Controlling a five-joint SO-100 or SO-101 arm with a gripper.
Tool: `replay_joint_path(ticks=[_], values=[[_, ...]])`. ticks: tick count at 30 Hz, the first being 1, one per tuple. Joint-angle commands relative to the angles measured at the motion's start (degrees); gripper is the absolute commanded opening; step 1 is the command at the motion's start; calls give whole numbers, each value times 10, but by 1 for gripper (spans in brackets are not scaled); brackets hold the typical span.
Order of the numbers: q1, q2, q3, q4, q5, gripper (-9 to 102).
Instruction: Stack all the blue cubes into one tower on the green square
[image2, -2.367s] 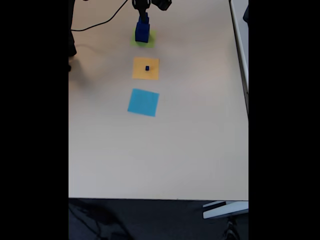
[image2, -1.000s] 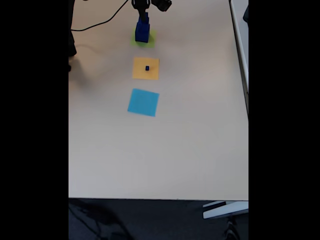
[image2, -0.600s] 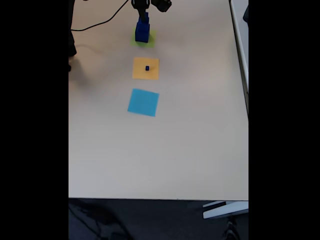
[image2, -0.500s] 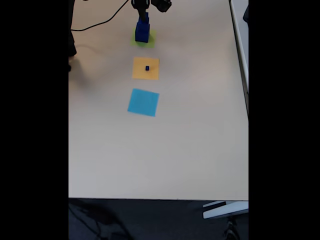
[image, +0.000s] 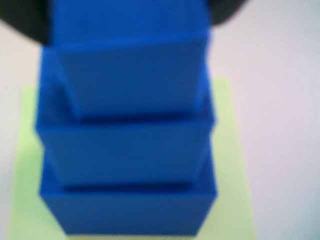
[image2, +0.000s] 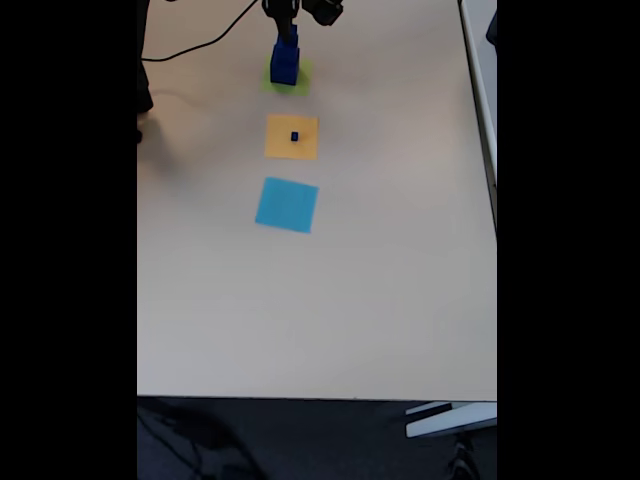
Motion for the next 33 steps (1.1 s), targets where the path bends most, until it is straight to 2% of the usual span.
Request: replay_joint_path(ticks=[1,16,33], values=[[-8,-1,2,-11,7,10],[-11,-3,3,-15,6,14],[1,9,-24,-28,-46,21]])
